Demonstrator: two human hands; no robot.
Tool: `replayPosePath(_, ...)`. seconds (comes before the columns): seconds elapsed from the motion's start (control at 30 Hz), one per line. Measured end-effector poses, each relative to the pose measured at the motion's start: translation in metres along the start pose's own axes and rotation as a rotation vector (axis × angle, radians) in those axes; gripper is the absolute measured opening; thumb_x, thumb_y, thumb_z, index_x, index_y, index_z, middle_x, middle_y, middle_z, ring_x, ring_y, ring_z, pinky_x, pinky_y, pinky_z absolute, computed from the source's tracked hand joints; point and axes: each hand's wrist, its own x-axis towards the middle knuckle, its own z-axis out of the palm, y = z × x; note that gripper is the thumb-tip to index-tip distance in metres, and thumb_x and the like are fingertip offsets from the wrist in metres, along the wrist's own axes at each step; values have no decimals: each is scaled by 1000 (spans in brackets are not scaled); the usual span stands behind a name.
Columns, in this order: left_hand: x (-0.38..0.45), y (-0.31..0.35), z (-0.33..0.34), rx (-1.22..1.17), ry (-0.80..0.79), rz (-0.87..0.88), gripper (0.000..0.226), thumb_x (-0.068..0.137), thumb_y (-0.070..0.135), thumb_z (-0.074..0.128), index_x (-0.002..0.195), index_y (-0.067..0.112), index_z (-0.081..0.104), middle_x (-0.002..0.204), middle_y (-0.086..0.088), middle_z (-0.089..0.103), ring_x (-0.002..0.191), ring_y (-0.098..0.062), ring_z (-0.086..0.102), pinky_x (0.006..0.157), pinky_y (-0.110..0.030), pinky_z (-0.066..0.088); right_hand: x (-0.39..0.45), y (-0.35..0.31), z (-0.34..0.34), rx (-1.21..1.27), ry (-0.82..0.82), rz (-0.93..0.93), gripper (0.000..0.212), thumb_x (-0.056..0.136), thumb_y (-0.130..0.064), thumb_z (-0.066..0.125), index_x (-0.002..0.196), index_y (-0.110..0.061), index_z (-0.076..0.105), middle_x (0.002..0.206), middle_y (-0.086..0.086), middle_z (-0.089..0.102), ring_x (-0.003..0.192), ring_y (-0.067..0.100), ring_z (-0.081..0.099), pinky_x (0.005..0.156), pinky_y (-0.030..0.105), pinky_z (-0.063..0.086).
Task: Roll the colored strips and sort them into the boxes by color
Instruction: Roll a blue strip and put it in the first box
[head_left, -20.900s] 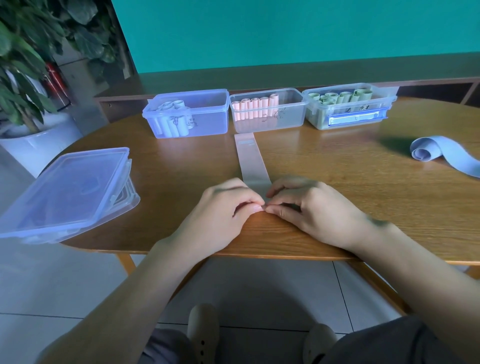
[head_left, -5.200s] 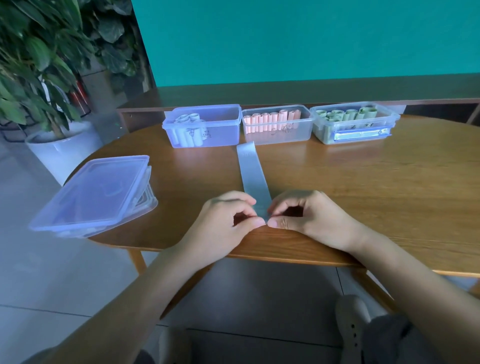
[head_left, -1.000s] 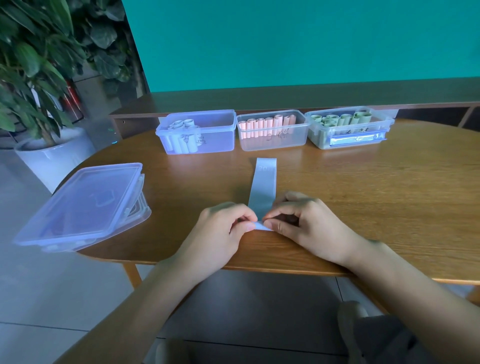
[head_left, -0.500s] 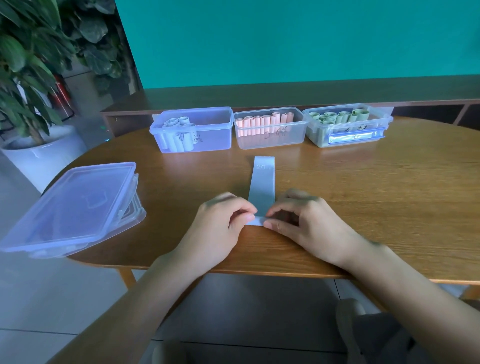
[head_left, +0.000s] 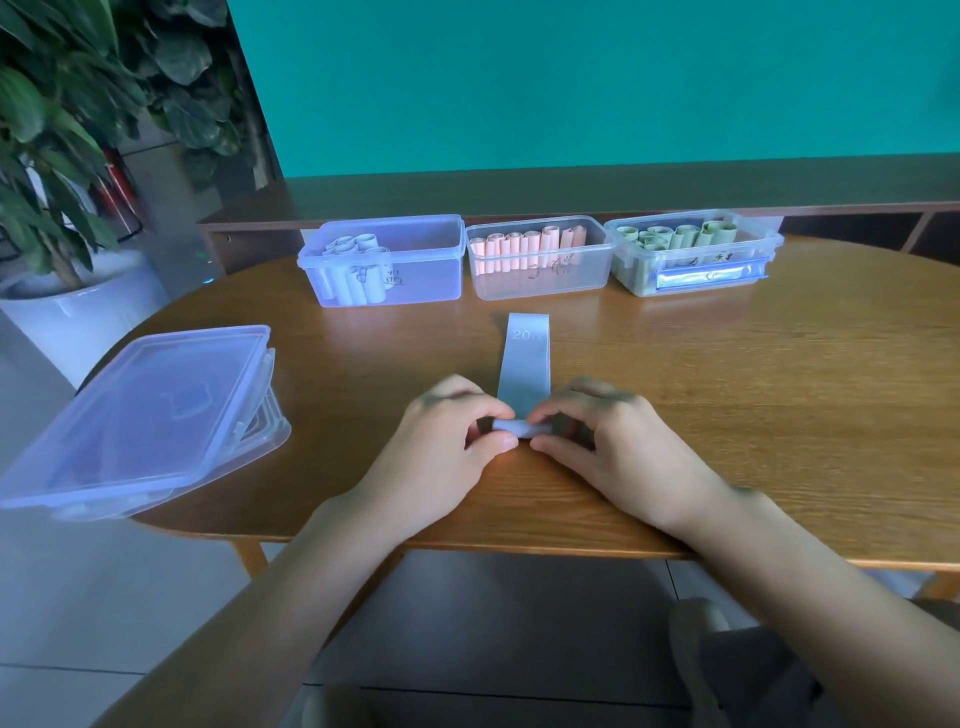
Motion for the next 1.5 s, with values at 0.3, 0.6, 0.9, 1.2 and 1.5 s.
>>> replayPosePath(0.3,7,-1,2,-59,12,-22,15,93,27,69,107,32,67,102,17,62,87,1,57,70,-7,39,9,9,3,-19,24,0,17,97,-30,67,107,-20,77,98,-7,65,86,4,59,83,22,48)
replayPosePath(0.6,19,-9,7,-27,40,13,22,97,29,62,117,27,71,111,10,62,97,-4,55,86,-22,48,11,8,5,-80,52,0,18,93,-22,72,111,-20,75,107,-7,66,88,8,62,83,32,55)
replayPosePath(0.9,25,-9,9,-40,47,34,21,94,27,68,115,27,68,111,19,58,87,-3,56,78,-20,49,26,18,4,-73,44,31,18,98,-25,65,110,-18,77,100,0,69,93,17,65,85,39,53)
replayPosePath(1.2,44,-16,16,-18,33,48,27,95,30,66,121,25,69,113,12,63,92,-6,56,81,-26,49,33,25,3,-34,41,76,18,90,-22,76,108,-19,77,98,-5,67,87,11,62,85,32,52)
replayPosePath(1.5,61,-25,19,-114,72,58,15,93,24,69,107,27,74,104,15,65,85,-4,60,77,-19,50,43,36,5,-39,94,29,19,94,-23,71,112,-17,76,103,-3,65,87,6,61,86,18,48)
